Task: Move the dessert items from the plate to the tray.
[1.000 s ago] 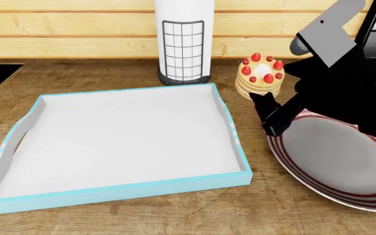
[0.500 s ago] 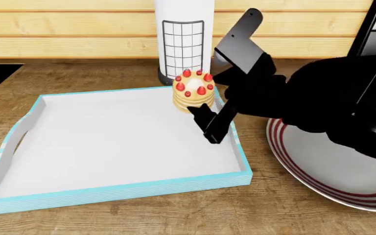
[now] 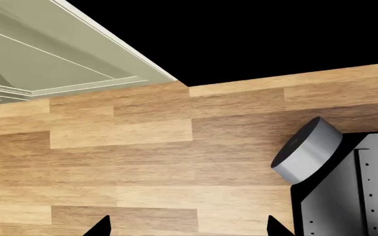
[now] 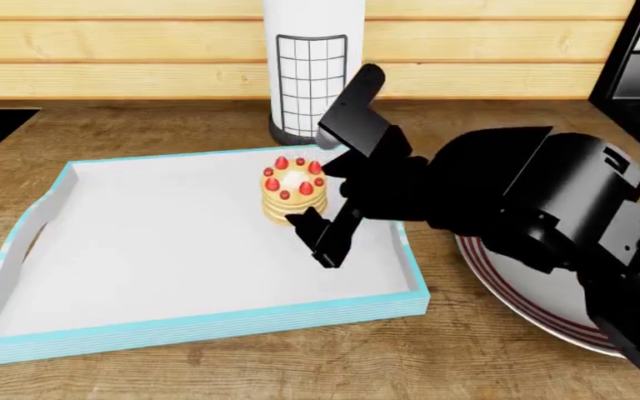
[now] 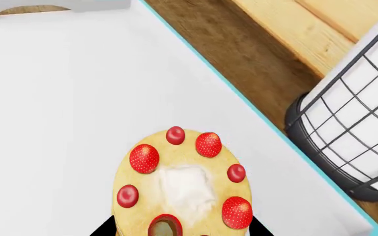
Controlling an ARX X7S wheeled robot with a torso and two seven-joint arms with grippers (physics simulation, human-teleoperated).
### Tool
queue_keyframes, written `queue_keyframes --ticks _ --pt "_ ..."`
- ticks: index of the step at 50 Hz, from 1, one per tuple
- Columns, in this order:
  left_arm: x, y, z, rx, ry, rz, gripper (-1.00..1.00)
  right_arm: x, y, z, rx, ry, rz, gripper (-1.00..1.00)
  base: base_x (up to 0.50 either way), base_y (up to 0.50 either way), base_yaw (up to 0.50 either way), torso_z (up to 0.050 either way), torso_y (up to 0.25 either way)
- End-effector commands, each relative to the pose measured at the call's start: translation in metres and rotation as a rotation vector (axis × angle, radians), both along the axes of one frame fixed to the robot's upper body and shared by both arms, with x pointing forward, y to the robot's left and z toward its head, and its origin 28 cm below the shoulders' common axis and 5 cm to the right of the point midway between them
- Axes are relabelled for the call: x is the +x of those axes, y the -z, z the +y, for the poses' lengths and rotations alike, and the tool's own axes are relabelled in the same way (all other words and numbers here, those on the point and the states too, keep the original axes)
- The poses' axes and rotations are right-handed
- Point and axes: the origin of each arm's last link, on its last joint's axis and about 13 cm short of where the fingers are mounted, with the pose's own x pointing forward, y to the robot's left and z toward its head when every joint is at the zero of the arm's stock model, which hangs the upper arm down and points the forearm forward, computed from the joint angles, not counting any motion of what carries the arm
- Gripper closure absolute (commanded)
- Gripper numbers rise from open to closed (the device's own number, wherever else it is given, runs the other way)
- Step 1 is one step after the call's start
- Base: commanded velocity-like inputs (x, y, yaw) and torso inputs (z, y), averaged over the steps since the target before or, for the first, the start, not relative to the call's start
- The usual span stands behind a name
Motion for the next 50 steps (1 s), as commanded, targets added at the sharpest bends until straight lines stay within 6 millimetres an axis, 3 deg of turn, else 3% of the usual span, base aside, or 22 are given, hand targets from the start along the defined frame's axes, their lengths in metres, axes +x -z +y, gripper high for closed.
queue_keyframes --ticks 1,3,4,36,50 --pt "0.0 0.0 0.0 -0.002 0.0 0.002 -1.0 0.005 0.002 0.002 -0.002 -0.008 -0.014 1.0 0.0 0.0 0.0 0.0 0.0" --pt "0.0 0.0 0.0 -0.002 0.001 0.003 -1.0 0.006 0.001 0.002 0.001 -0.003 -0.018 1.0 0.0 0.0 0.0 0.0 0.0" --pt "0.0 0.0 0.0 -0.002 0.001 0.003 -1.0 0.006 0.001 0.001 0.005 0.0 -0.02 -1.0 0.0 0.0 0.0 0.0 0.0" --pt "0.0 0.0 0.0 0.0 0.007 0.007 -1.0 -0.007 -0.03 -0.005 0.102 0.052 -0.126 -1.0 0.0 0.0 0.0 0.0 0.0" --pt "0.0 0.0 0.0 -0.001 0.009 0.008 -1.0 -0.012 -0.04 -0.007 0.109 0.074 -0.174 -1.0 -0.33 0.0 0.0 0.0 0.0"
